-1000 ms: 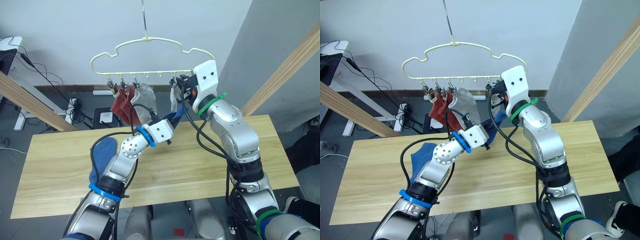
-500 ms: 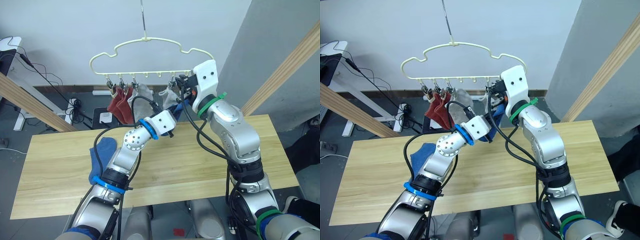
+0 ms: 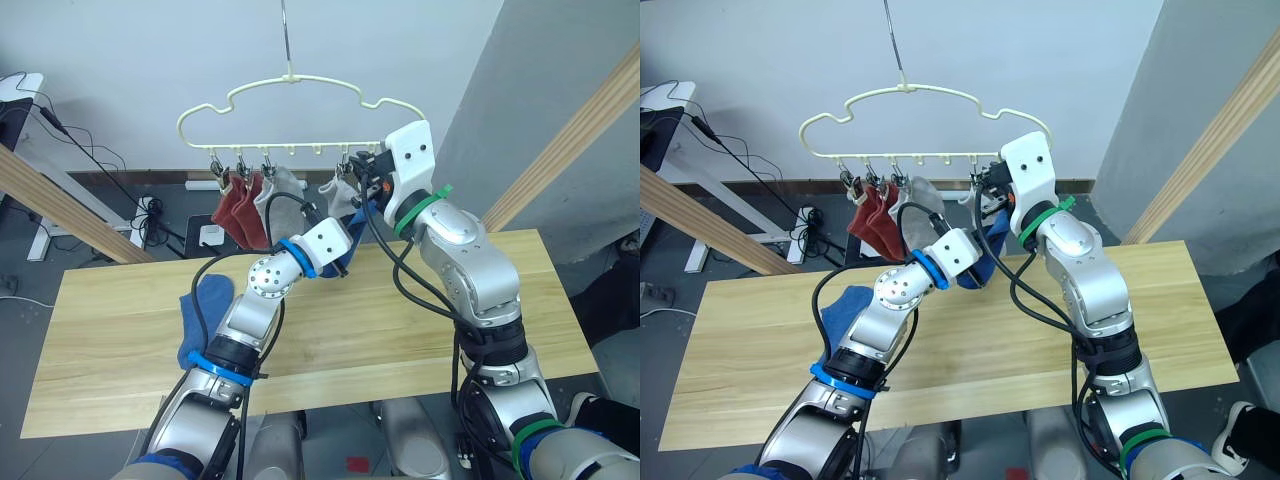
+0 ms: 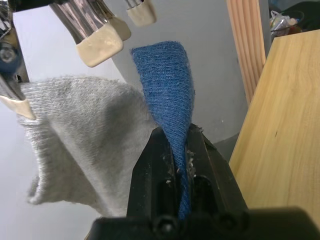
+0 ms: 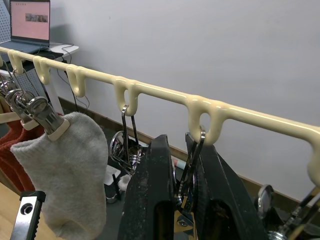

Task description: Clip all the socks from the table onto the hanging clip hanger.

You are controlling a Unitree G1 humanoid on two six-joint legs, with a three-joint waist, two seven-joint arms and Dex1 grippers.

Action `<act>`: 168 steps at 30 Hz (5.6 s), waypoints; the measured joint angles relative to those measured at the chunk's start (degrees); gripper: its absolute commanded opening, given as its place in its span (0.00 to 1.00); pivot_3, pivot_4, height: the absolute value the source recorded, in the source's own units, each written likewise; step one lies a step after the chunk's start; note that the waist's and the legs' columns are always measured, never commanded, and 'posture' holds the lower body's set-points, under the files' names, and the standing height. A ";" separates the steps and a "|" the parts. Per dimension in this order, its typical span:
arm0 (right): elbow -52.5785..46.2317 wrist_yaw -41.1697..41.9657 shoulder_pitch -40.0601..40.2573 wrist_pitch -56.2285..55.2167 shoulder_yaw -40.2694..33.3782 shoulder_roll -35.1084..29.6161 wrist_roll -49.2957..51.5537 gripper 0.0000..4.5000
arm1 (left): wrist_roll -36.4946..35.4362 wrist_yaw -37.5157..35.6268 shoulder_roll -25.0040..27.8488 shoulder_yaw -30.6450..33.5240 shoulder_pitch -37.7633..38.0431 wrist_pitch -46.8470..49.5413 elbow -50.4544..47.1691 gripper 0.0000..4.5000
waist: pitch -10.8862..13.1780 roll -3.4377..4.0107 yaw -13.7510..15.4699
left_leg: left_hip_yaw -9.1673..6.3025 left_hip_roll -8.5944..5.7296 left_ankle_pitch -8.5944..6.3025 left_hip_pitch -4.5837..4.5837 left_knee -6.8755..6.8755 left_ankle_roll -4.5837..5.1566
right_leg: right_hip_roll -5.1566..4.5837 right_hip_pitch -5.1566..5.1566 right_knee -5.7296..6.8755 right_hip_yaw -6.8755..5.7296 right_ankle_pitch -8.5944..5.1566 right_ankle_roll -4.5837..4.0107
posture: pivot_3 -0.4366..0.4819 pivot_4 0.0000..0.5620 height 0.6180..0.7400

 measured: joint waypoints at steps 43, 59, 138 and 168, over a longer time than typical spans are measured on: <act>-11.62 1.15 5.44 6.25 -1.14 -2.22 3.70 0.77 | -6.93 0.94 -4.05 4.66 -2.01 2.66 -1.96 0.18 | 0.00 0.00 0.10 | -0.01 -0.01 0.00 -0.03 0.01 0.00 | -0.01 0.01 -0.01 0.00 0.00 0.01 | 0.24 0.58 1.00; -23.60 1.43 13.37 7.94 -4.33 -8.15 7.33 0.77 | -19.51 -15.42 5.64 5.02 5.35 14.55 -16.59 0.63 | 0.00 0.00 -0.08 | -0.04 0.07 0.01 0.01 0.00 0.01 | 0.13 0.02 0.01 0.02 0.00 0.01 | 0.23 0.58 1.00; -12.39 -16.75 4.17 11.67 -11.36 8.86 4.89 0.49 | -25.81 -19.98 12.96 7.24 3.67 26.86 -26.21 0.64 | 0.00 0.00 0.09 | -0.05 0.06 0.02 -0.01 -0.01 0.01 | 0.16 0.00 0.00 0.06 0.00 0.00 | 0.25 0.54 1.00; -12.38 -19.70 4.57 13.15 -11.36 10.27 6.07 0.49 | -25.73 -19.88 12.88 6.62 3.70 26.87 -26.22 0.64 | 0.00 0.00 0.08 | -0.06 0.06 0.02 0.00 -0.01 0.01 | 0.16 0.00 0.01 0.06 0.00 0.00 | 0.25 0.53 1.00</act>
